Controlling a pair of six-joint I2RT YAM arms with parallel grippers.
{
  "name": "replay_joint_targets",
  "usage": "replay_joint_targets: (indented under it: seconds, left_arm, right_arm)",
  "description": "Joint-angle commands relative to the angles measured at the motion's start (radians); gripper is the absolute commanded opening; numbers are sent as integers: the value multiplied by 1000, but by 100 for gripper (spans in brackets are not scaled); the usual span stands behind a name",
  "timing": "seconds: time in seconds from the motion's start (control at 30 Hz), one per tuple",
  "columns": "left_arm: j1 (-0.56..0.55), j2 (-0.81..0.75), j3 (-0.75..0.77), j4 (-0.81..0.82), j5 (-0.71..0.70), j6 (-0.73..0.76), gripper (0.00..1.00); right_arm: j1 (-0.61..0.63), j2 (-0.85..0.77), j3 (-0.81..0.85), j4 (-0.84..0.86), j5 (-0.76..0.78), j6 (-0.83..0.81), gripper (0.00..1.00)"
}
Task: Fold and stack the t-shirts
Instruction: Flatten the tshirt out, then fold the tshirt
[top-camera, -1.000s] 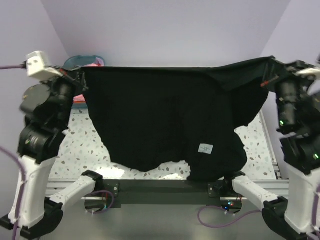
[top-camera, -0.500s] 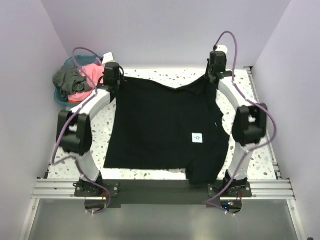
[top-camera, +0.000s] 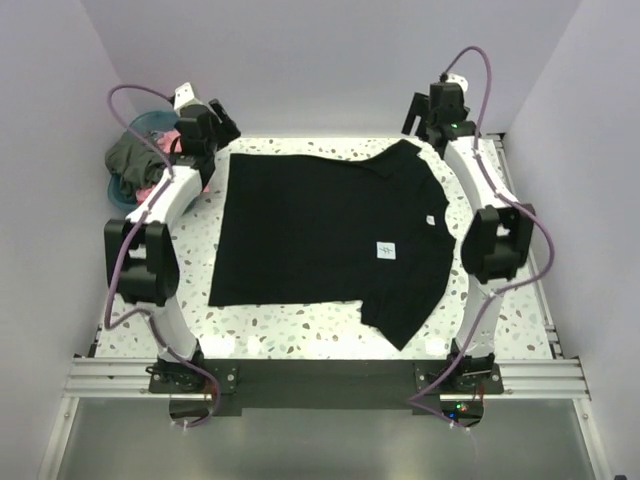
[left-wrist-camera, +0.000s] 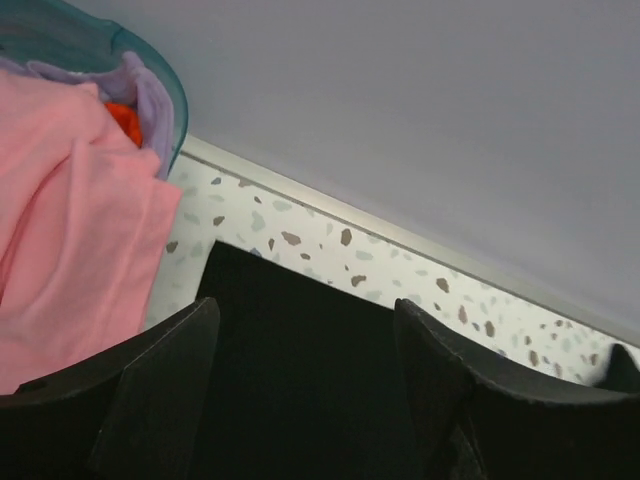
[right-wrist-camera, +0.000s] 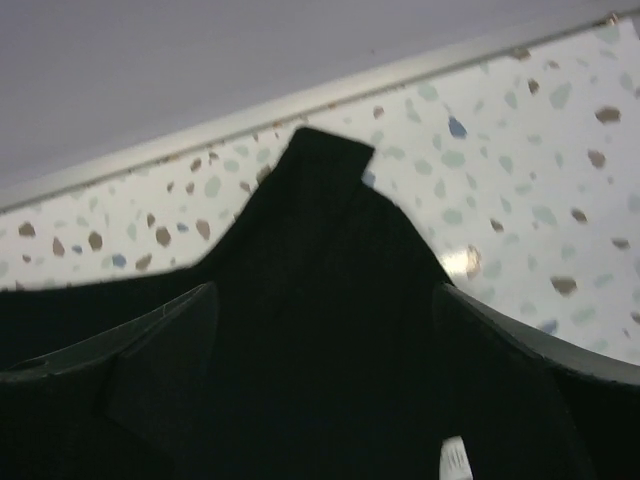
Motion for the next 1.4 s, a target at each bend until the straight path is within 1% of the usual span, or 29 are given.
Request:
replay_joint_targets:
  seconds: [0.0, 0.03, 0.07, 0.1, 0.13, 0.17, 0.2, 0.23, 0.27, 0.3, 0.33, 0.37, 0.4, 0.43, 0.47, 0.53, 0.57, 0.67, 0.7, 0.77, 0.87, 0.9, 1.03, 1.17, 1.3, 1.37]
  left_arm:
    - [-8, -231, -162, -52, -66, -123, 74]
    - [-9, -273, -207, -122, -87, -152, 73]
    - [-17, -314, -257, -140, -122, -195, 70]
    - [-25, -406, -361, -154, -141, -215, 70]
    - [-48, -451, -412, -198, -165, -240, 70]
    - [-64, -498, -464, -207, -211, -263, 70]
    - [-81, -585, -559, -223, -239, -275, 70]
    - [-112, -629, -602, -286, -268, -298, 70]
    - [-123, -670, -685, -314, -300, -347, 70]
    - [-134, -751, -727, -336, -308, -363, 71]
    - [-158, -787, -767, -398, -323, -387, 73]
    - [-169, -824, -799, -443, -349, -456, 73]
    - [-180, -889, -858, -480, -354, -482, 73]
    - [-187, -922, -888, -546, -354, -505, 74]
    - [-201, -981, -934, -584, -356, -568, 74]
    - [-212, -1040, -980, -681, -348, -625, 74]
    - [-212, -1094, -1018, -707, -335, -672, 73]
    - [-212, -1177, -1077, -758, -321, -711, 72]
    - [-212, -1191, -1087, -767, -318, -716, 71]
    - [-212, -1206, -1117, -766, -318, -734, 68]
    - [-212, -1168, -1157, -694, -311, -722, 64]
    - [-212, -1151, -1164, -639, -305, -710, 63]
    - [-212, -1056, -1199, -534, -270, -683, 56]
    - [-212, -976, -1216, -497, -284, -697, 49]
    - [-210, -944, -1238, -450, -299, -722, 43]
    - [-210, -918, -1239, -441, -301, -722, 35]
  right_arm:
    - [13, -269, -214, -58, 28, 74, 91]
    - [14, -325, -281, -57, 27, 83, 91]
    - [15, -377, -354, -52, 25, 100, 91]
    - [15, -499, -494, -55, 24, 115, 90]
    - [15, -555, -565, -55, 14, 128, 89]
    - [17, -620, -706, -55, 7, 160, 89]
    - [17, -724, -774, -55, -13, 175, 88]
    - [18, -783, -837, -60, -50, 183, 88]
    - [20, -828, -942, -75, -62, 213, 87]
    - [23, -912, -989, -89, -81, 224, 86]
    - [26, -946, -1032, -130, -122, 233, 84]
    - [30, -978, -1099, -156, -139, 252, 82]
    - [46, -1013, -1129, -181, -151, 256, 81]
    - [53, -1073, -1155, -212, -151, 267, 80]
    - [73, -1109, -1205, -260, -156, 287, 80]
    - [90, -1203, -1254, -301, -176, 315, 78]
    - [113, -1230, -1305, -307, -199, 348, 74]
    - [174, -1276, -1365, -336, -193, 405, 69]
    - [211, -1275, -1379, -339, -197, 417, 68]
    - [246, -1247, -1419, -327, -226, 453, 65]
    - [277, -1196, -1427, -319, -224, 470, 64]
    - [280, -1187, -1425, -318, -208, 470, 64]
    - [282, -1155, -1407, -338, -159, 444, 64]
    - [282, -1146, -1426, -353, -136, 424, 64]
    - [282, -1108, -1439, -374, -144, 407, 64]
    - [287, -1092, -1430, -390, -171, 407, 64]
